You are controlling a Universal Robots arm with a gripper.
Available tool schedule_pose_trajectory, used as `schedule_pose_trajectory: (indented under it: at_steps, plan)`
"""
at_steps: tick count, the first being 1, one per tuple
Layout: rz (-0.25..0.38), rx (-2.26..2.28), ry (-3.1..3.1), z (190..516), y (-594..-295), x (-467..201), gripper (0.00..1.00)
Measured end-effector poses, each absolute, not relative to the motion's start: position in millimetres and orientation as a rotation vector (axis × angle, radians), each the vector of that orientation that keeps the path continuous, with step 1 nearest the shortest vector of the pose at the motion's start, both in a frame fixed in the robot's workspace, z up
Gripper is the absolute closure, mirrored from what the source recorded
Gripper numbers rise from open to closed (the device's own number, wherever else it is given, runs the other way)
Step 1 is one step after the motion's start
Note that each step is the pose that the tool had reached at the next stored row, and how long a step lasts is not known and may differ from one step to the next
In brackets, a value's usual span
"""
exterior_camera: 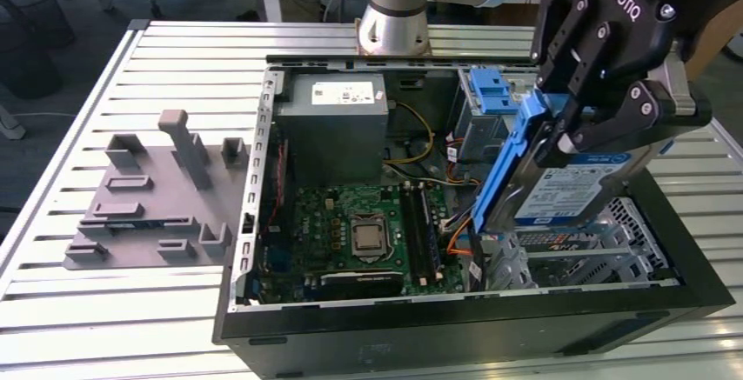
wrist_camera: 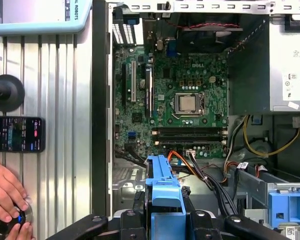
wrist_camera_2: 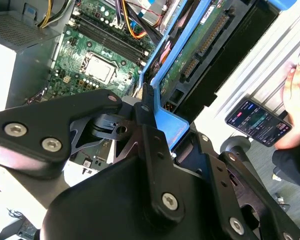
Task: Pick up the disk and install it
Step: 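Insert the disk into the insertion slot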
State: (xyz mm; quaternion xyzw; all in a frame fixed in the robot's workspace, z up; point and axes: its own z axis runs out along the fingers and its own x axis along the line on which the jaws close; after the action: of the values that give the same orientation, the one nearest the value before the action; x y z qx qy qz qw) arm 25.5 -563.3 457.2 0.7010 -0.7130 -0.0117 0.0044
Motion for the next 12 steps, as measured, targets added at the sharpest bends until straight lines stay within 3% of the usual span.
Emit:
schedule_pose_trajectory:
  at_steps: [12]
  plan:
    - [-0.037,2.196,-2.234,455,-565,37,0.64]
